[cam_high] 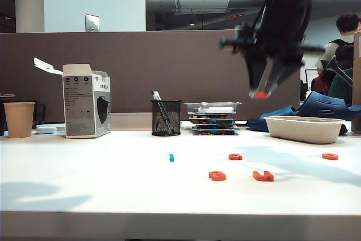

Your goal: Select the appropriate letters from the row of letter magnets placed on the table to arrange into the word "sun".

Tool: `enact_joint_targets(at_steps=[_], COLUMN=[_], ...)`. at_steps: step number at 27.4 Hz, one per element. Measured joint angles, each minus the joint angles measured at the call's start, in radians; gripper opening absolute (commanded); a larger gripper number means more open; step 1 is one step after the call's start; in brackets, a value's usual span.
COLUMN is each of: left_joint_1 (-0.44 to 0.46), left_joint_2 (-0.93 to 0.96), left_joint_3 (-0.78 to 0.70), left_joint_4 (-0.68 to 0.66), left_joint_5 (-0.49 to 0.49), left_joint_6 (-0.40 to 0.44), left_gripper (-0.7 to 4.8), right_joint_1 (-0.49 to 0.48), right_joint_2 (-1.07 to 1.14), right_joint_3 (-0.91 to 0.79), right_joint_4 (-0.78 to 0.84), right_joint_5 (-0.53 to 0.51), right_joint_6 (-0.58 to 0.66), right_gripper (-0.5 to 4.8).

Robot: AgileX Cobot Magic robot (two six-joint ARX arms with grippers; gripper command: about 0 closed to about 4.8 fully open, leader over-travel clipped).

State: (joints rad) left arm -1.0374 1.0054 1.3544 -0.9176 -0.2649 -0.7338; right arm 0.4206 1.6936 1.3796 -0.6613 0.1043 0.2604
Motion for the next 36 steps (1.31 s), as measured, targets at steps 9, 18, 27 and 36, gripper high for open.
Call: enact_joint_targets(at_steps=[9, 18, 27, 36], left_joint_1=[0.0, 0.0, 0.0, 0.0], left_joint_2=[0.0, 0.001, 0.0, 0.0], left_joint_3=[0.0, 0.0, 0.0, 0.0], left_joint_4=[0.0, 0.0, 0.0, 0.0], left_joint_5=[0.0, 0.001, 0.001, 0.023], left_joint_6=[0.0, 0.0, 0.0, 0.0], left_gripper=[-0.03, -0.03, -0.03, -0.03], right_joint_1=[-0.006, 0.012, 0.015, 0.018], right_joint_2=[-0.337, -0.429, -0.335, -0.217], right_joint_3=[-0.099, -0.539, -0.652, -0.65], right_joint_4=[-0.091, 0.119, 0.272, 0.335], right_joint_5=[0.058, -0.031, -0.084, -0.101], right_joint_6=[0.008, 0.08, 0.113, 0.113], right_gripper=[1.07, 1.07, 1.07, 1.07])
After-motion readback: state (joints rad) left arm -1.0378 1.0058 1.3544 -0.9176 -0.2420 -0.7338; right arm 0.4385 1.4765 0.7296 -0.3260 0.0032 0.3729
